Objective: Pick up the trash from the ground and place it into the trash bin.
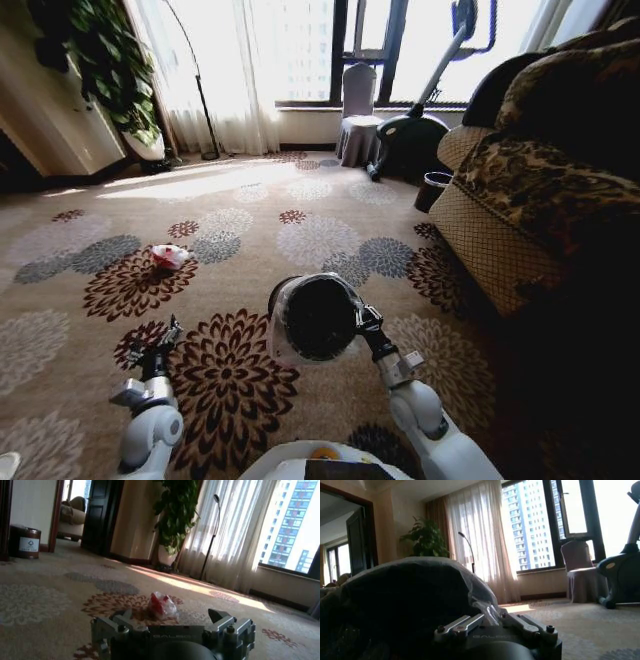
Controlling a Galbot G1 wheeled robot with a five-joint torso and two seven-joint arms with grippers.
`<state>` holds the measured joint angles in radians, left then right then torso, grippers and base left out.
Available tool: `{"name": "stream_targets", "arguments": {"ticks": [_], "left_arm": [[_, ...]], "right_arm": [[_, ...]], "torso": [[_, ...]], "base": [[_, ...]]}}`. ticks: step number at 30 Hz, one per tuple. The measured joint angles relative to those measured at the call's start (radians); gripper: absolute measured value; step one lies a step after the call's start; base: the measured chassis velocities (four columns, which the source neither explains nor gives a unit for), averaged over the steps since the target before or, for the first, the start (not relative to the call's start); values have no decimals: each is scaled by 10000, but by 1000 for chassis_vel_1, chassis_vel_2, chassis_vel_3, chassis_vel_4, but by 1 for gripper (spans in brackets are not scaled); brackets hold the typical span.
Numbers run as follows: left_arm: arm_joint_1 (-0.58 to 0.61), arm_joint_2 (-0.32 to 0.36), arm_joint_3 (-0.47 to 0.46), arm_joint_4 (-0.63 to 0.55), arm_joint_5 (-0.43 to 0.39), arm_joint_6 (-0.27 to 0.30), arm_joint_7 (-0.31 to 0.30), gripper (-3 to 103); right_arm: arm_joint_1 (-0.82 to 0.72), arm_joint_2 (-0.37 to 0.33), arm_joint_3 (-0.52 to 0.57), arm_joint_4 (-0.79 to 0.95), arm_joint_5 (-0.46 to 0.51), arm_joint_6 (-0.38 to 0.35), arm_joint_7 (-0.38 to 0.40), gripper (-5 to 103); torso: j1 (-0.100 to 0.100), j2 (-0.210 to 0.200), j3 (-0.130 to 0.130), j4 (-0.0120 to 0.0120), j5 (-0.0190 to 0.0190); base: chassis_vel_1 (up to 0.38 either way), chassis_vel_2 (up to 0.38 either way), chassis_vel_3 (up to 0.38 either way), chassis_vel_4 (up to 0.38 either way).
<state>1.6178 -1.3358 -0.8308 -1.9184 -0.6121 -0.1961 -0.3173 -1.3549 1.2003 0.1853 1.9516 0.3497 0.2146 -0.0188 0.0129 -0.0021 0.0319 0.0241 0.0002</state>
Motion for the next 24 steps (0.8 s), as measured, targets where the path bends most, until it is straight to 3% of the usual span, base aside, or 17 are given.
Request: {"name": "stream_targets", "arguments": {"ticks": [8,15,24], "left_arm": [[-90,20,-2,198,-10,-131,72,100],[-150,36,24,318,-24,-176,107,100],[-213,-101,337,711,-29,162,-215,100]], "right_arm": [[-83,30,37,-118,-38,56,0,0],[-162,-13,152,-131,-44,88,12,0],[-138,14,-28,-189,-134,104,6,0]], "torso": [[3,1,4,2,6],[9,-1,7,-4,1],[6,-2,5,5,-5]], "base": [[212,9,-211,-3],[112,208,-138,-248],[338,309,-315,-305]]}}
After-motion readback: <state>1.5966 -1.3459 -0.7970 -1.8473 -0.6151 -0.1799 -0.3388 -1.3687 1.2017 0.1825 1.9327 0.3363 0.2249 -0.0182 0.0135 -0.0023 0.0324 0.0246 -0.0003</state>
